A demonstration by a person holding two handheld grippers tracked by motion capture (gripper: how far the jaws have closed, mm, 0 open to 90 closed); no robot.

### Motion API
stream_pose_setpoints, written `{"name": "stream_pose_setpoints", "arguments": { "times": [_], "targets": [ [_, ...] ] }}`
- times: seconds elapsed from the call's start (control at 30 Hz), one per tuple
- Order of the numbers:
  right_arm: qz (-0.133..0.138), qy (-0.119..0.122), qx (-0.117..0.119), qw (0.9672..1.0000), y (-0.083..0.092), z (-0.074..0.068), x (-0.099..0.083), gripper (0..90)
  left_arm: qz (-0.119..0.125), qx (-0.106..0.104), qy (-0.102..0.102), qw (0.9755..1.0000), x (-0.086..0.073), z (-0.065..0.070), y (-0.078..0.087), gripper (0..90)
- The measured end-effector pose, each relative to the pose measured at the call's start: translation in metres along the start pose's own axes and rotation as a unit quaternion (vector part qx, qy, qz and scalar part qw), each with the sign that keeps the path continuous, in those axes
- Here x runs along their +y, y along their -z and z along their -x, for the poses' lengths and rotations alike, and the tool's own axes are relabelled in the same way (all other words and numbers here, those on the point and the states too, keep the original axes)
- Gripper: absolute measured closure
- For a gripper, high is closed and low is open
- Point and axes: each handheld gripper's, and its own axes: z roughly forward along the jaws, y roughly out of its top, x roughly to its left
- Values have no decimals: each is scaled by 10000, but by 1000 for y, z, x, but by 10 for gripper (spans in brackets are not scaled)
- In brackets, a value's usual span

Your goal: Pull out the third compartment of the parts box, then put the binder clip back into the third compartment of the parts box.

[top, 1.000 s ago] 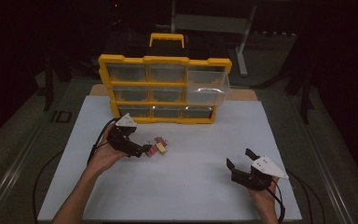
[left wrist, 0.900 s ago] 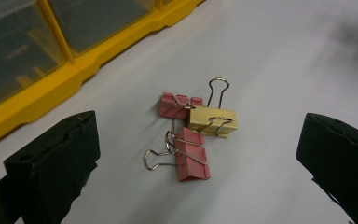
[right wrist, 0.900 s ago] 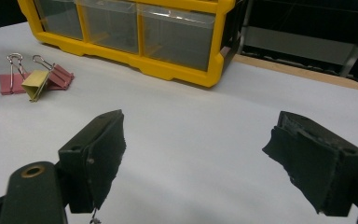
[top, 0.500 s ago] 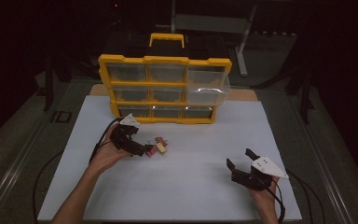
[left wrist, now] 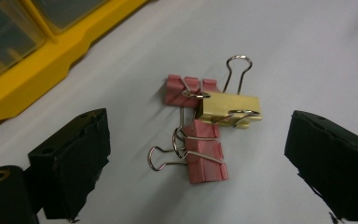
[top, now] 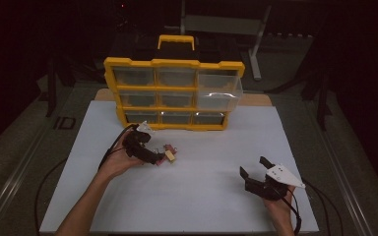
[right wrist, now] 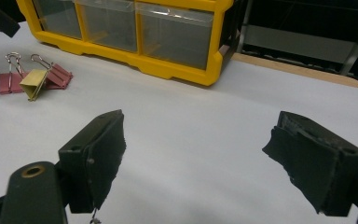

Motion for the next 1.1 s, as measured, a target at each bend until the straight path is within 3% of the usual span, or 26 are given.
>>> {"name": "stream_pose_setpoints", "arguments": {
  "times": [0.13, 0.27, 0.53, 0.67, 0.73, 0.77, 0.9, 1.1],
  "targets": [
    [4, 11, -4, 10000, 0, 0, 0, 165, -176, 58, -47, 9998, -1, 0, -5, 130],
    [-8, 3, -1, 10000, 0, 0, 0, 165, -288, -11, -113, 9995, -2, 0, -8, 185],
    [-18, 13, -7, 10000, 0, 0, 0, 166, -520, -333, -207, 9979, -3, 2, -17, 375],
    [-27, 33, -1, 10000, 0, 0, 0, 166, -567, -298, -185, 9978, -3, 3, -19, 440],
    [-30, 43, 0, 10000, 0, 0, 0, 166, -568, -297, -154, 9978, -3, 2, -19, 511],
    [-40, 52, -3, 10000, -1, 0, 0, 166, -552, -289, -129, 9980, -3, 1, -18, 589],
    [-43, 59, -6, 10000, -1, 0, 0, 166, -538, -252, -125, 9982, -3, -1, -15, 695],
    [-54, 63, 0, 10000, -1, -1, 0, 166, -431, -415, -171, 9981, -1, 3, -10, 843]
  ]
}}
